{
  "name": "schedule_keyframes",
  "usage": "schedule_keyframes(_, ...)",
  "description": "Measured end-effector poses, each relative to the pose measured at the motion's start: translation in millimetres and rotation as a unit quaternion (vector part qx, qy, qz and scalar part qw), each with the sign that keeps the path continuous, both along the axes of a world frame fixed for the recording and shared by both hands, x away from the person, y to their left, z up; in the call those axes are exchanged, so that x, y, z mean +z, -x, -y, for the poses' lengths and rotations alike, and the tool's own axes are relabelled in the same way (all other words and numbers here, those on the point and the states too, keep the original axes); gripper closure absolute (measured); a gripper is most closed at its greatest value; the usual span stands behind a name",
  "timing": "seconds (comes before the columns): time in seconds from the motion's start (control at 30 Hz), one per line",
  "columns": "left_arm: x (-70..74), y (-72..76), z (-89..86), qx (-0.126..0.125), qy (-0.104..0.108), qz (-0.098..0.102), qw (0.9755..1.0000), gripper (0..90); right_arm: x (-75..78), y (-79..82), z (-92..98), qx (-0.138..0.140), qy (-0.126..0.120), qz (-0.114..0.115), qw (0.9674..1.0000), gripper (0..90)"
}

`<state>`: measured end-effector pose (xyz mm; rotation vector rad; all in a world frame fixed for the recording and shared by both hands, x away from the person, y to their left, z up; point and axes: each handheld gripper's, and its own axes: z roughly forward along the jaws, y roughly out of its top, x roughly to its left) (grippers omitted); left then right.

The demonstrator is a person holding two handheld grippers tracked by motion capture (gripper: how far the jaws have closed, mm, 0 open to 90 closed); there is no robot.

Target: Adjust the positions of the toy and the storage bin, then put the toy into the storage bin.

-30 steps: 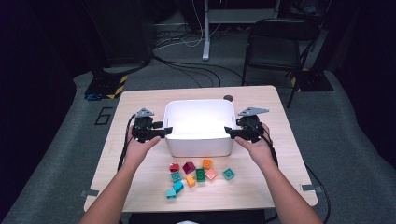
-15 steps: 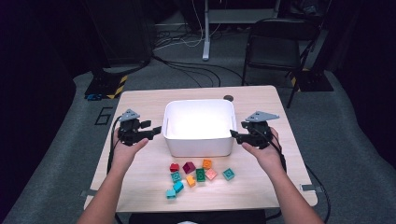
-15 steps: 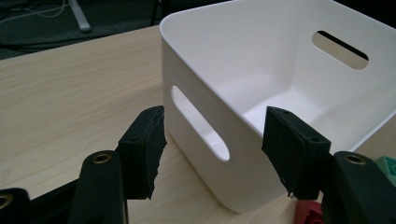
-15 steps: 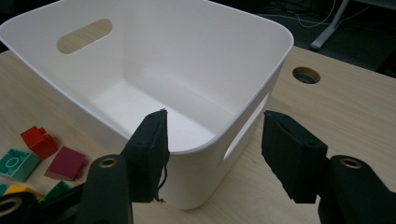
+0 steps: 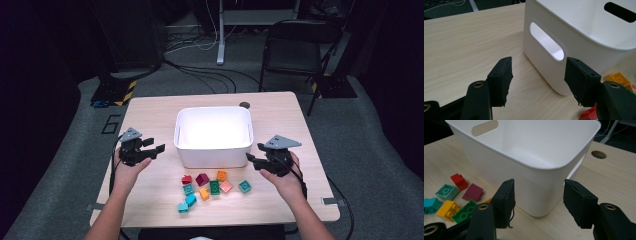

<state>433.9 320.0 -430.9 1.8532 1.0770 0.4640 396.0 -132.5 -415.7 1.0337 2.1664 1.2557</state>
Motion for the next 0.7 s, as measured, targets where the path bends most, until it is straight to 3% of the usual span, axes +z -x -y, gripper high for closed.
schedule_keyframes(0.23, -15.6, 7.5, -7.6, 0.012, 0.003, 0.007, 0.9999, 37.1, -31.9, 8.5, -10.1, 0.029, 0.028, -0.022, 0.9989, 41.8)
schedule_keyframes(0.7, -27.7, 6.9, -15.8, 0.032, -0.007, 0.014, 0.9994, 36.4, -63.3, 14.0, -17.1, 0.050, 0.047, -0.045, 0.9967, 41.6)
